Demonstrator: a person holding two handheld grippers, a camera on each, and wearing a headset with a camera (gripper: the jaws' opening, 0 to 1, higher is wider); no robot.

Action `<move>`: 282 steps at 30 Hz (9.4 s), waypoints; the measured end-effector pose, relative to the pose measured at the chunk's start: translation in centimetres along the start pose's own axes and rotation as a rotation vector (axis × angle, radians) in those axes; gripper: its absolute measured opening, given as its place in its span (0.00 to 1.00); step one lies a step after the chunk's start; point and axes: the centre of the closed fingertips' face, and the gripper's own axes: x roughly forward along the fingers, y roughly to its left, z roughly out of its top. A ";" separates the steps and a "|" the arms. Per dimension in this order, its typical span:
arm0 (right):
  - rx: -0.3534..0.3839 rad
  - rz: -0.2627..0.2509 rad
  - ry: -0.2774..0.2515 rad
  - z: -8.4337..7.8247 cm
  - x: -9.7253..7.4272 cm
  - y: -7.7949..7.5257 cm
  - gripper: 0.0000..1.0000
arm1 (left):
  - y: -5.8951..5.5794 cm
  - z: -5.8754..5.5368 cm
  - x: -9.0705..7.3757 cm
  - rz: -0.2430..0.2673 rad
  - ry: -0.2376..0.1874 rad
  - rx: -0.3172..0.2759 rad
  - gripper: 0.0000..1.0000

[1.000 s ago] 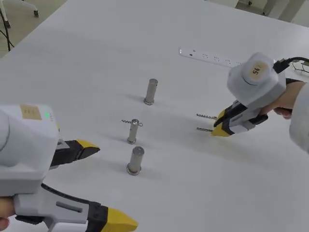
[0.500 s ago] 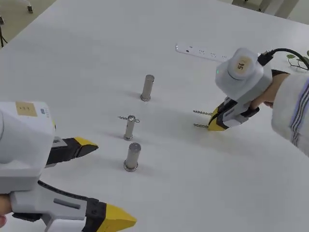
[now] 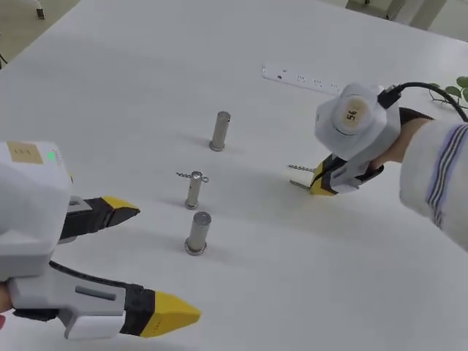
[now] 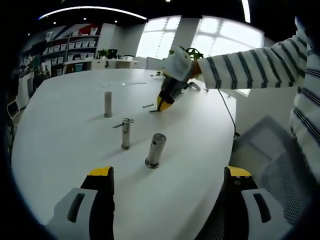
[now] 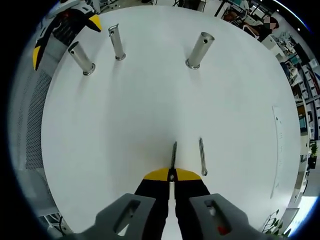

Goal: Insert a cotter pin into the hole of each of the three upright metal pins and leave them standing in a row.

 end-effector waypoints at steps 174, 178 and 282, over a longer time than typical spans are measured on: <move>0.058 0.030 -0.578 12.7 -12.3 14.6 0.00 | -6.0 8.2 1.2 -0.287 -0.146 0.485 0.00; 0.054 0.033 -0.577 12.5 -12.3 14.4 0.00 | -6.4 8.2 1.3 -0.293 -0.144 0.480 0.00; 0.110 0.099 -0.524 13.7 -4.9 12.4 0.00 | 0.9 3.9 3.7 -0.181 0.033 0.232 0.10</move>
